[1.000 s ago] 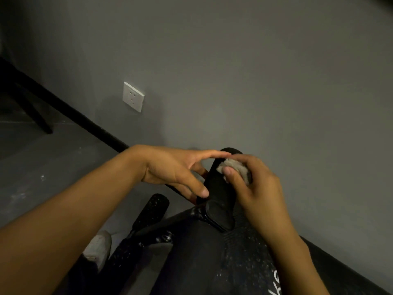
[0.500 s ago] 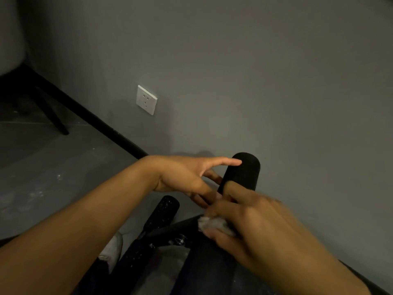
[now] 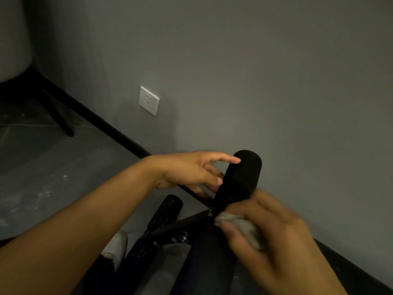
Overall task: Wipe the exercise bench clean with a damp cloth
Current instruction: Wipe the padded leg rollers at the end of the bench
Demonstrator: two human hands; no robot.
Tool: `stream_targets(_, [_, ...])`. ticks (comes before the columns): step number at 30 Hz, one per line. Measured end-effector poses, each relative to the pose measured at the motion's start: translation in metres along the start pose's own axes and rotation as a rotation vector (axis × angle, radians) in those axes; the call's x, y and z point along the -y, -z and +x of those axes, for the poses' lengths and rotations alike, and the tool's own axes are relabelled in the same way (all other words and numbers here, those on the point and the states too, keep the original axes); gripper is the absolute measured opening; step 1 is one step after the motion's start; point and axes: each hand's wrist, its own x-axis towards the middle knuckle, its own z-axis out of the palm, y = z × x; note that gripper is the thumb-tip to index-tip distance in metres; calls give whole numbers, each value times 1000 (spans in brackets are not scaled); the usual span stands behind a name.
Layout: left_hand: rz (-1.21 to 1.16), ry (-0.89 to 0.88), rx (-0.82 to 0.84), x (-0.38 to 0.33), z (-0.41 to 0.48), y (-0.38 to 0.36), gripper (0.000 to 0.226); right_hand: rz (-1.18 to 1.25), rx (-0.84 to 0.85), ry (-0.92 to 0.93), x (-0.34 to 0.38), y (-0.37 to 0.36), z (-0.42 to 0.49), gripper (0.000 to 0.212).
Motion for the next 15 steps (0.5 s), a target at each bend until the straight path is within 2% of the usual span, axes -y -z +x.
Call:
stream_targets(4, [0, -35, -73, -5, 2, -11, 51, 123, -255, -213, -10, -16, -37, 23])
stream_targets(7, [27, -68, -76, -8, 6, -29, 63, 263, -346, -222, 17, -51, -58, 28])
stream_targets(9, [91, -79, -54, -9, 6, -38, 69, 303, -400, -194, 36, -63, -67, 23])
stream_targets(11, [119, -94, -71, -11, 6, -45, 71, 325, -452, -173, 41, -63, -70, 17])
stream_targets(15, [171, -127, -135, -15, 5, -51, 66, 421, -491, -262, 27, -56, -64, 20])
